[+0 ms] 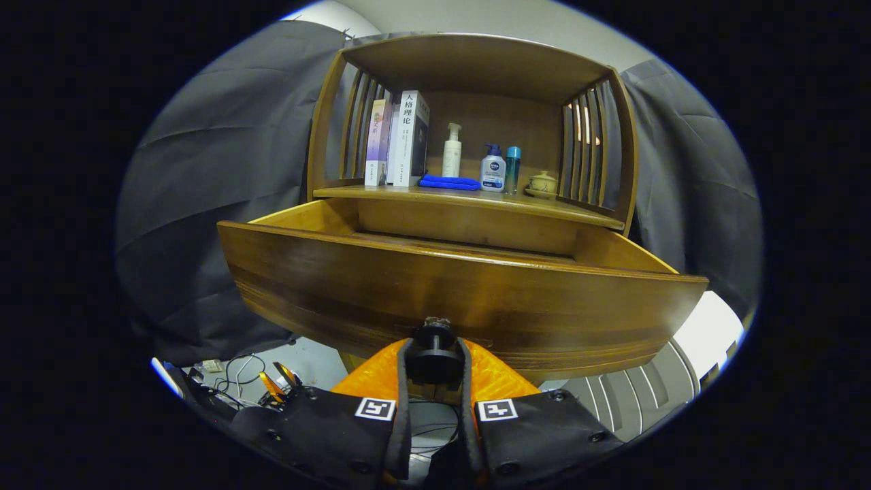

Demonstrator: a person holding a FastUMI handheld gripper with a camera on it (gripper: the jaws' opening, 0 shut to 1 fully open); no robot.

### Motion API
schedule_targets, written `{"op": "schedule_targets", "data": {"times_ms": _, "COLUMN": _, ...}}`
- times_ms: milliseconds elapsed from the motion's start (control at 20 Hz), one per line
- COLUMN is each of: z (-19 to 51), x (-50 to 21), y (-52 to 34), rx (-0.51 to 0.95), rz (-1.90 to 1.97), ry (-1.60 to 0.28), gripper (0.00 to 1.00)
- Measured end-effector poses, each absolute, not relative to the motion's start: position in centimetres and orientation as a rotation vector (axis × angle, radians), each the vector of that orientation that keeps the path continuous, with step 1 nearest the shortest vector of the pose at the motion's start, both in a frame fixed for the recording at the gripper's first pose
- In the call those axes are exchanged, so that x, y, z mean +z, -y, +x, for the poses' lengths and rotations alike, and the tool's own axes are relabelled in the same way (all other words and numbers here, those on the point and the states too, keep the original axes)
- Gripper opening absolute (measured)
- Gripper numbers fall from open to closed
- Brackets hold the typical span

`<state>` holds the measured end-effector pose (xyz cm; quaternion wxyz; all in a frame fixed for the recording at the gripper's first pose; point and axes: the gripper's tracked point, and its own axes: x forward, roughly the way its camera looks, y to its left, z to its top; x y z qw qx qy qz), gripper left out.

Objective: Pull open the drawer, take out the items inside it, and place them on the countertop above the cabinet.

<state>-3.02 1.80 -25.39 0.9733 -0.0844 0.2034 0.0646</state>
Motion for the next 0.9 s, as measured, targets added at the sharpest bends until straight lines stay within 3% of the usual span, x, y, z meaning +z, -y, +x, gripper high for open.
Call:
{"op": "schedule_targets", "data": {"times_ms": 300, "z": -2.9, "x": -25.5, "y": -1.9, "rx": 0.142, "rz": -0.170, "ry": -0.428, "gripper": 0.30}}
{"op": "schedule_targets", "data": {"times_ms": 400, "z": -3.2, "x": -25.5, "y": -2.0, "rx": 0.150, "rz": -0.158, "ry": -0.450, "gripper": 0.37}}
{"op": "schedule_targets", "data": {"times_ms": 900, "z": -3.9, "x": -18.1, "y": -2.5, "rx": 0.206, "rz": -0.167, "ry": -0.350, "gripper": 0.93}}
